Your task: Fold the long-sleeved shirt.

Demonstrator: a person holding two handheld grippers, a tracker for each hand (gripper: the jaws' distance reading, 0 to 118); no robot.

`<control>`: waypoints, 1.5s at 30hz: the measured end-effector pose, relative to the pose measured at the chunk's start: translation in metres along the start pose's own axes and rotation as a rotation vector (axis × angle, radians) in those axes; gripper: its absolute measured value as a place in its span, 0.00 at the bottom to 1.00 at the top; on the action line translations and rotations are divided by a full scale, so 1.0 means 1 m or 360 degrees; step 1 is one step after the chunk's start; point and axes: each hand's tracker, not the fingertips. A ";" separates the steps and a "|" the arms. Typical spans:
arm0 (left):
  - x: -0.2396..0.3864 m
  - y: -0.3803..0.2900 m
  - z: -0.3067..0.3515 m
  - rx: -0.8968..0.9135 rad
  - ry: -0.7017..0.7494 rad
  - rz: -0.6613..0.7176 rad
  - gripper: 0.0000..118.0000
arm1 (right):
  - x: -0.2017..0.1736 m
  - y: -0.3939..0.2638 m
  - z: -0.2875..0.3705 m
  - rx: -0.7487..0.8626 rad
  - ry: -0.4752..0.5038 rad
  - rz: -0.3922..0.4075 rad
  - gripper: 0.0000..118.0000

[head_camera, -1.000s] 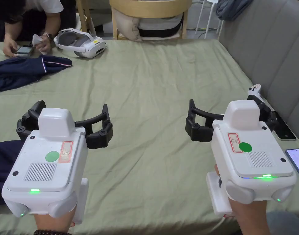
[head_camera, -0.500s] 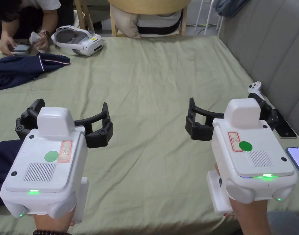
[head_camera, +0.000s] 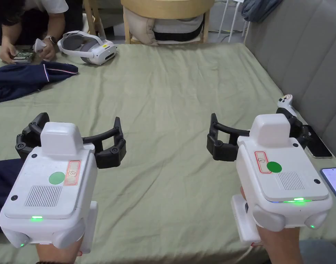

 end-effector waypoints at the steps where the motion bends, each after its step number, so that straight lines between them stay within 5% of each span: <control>1: 0.000 0.000 0.000 0.0003 0.0002 -0.0001 0.94 | -0.001 0.000 0.000 -0.0001 0.0001 0.0003 1.00; 45: 0.003 0.005 0.002 0.0011 0.0001 -0.0025 0.94 | -0.002 0.003 0.002 0.0004 -0.0014 0.0014 1.00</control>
